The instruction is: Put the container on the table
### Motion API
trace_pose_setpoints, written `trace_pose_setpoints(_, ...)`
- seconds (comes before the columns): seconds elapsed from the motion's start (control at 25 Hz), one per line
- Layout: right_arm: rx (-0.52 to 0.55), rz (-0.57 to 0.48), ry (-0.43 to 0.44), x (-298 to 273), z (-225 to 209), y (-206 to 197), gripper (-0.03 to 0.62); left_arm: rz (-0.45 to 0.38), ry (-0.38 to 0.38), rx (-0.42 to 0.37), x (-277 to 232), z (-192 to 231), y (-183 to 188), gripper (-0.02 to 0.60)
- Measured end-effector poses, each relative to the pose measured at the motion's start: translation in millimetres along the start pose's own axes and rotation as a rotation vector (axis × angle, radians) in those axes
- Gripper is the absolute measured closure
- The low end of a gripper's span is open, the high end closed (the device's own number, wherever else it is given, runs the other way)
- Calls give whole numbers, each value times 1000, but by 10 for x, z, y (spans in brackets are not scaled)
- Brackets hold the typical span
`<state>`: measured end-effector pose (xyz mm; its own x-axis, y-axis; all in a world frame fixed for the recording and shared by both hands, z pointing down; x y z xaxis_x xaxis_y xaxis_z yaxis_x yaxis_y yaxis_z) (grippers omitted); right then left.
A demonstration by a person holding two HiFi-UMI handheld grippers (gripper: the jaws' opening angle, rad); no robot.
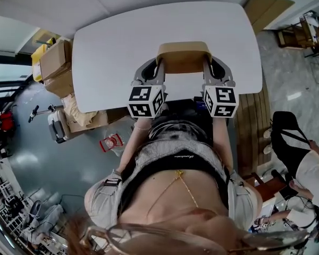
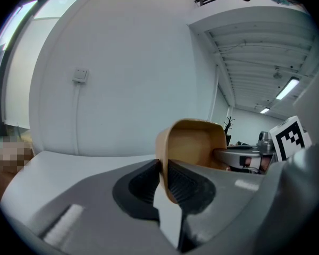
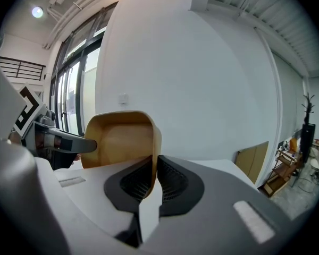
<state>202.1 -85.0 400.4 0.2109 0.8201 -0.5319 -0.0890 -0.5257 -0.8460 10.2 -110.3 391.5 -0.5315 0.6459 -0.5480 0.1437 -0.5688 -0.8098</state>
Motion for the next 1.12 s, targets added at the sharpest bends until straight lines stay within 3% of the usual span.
trace_pose_setpoints(1.12,27,25,90,-268,-876,36,551,16,65,42,-663,-474,191,552)
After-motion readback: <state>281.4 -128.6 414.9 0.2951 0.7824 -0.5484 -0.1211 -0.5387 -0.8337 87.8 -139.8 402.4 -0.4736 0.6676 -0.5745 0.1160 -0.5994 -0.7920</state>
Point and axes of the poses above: the fingertips, and each gripper's own axes: x backward along the fingers, z to its left, y out of its top, the point moved 5 cm from there along x, backward along the fingers, and after that the axes turned 11 degrees about z, right-handed, at the moved point
